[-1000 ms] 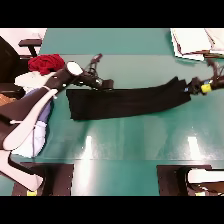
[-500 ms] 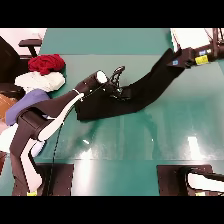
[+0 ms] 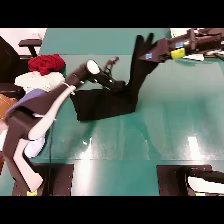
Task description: Fold the shirts.
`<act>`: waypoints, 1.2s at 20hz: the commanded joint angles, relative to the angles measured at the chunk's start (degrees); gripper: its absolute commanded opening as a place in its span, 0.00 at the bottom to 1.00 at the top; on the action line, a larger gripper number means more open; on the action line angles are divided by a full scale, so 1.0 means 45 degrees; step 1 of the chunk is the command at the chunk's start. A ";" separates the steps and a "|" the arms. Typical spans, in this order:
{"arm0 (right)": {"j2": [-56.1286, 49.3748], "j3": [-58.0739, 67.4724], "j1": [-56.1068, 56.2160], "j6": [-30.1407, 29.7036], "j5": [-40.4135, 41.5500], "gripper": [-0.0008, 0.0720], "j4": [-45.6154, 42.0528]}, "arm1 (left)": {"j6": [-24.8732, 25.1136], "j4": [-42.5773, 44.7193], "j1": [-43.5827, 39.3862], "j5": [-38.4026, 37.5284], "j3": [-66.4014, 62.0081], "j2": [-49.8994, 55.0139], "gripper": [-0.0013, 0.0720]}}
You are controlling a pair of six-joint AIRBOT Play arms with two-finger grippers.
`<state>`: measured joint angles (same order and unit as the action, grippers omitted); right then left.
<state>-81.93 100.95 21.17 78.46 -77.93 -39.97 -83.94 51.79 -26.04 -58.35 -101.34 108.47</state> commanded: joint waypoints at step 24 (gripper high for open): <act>-0.3575 -0.5513 -0.1423 -0.0452 0.2011 0.87 -0.0918 | 0.0092 0.3288 0.6339 -0.2832 0.0233 -0.7315 0.05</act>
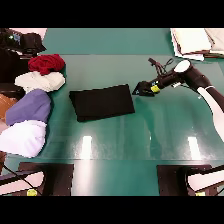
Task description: Fold the shirts.
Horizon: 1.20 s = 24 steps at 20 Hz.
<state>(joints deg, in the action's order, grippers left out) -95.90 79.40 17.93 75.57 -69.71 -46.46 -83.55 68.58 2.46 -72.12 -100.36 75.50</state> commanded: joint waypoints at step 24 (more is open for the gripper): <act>0.1987 0.0092 -0.4833 0.1501 0.1088 0.03 -0.2409 | 0.0335 -0.0607 -0.3196 0.0466 0.0015 0.0015 0.05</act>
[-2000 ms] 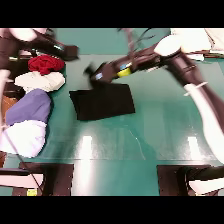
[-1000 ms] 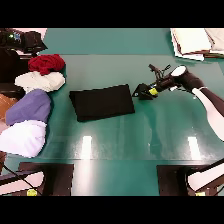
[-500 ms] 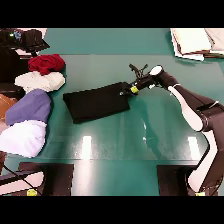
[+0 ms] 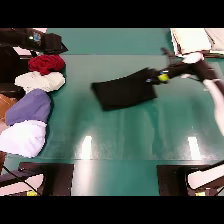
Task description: Fold the shirts.
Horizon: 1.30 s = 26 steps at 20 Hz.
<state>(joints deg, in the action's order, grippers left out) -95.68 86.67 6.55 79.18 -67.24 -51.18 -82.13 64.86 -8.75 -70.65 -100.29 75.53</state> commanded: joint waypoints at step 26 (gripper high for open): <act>0.8082 -0.5693 -1.2706 0.2225 -0.1253 0.94 -0.6742 | -0.0316 0.0238 -0.1234 0.0675 0.0000 0.0010 0.05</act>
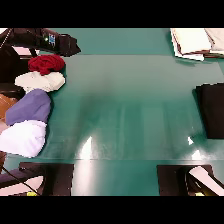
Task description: Fold the shirts.
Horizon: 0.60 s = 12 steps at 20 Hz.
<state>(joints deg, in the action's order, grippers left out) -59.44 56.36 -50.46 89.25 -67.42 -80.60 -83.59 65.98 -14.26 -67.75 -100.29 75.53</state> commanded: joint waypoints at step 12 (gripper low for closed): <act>0.0350 0.1603 1.0384 -0.0432 -0.0602 0.19 0.4245 | 0.0000 -0.0058 -0.0010 0.0296 -0.0005 0.0005 0.05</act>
<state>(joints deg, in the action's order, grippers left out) -57.98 63.40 -14.79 87.68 -71.72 -62.76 -83.59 65.93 -14.26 -66.46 -100.29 75.53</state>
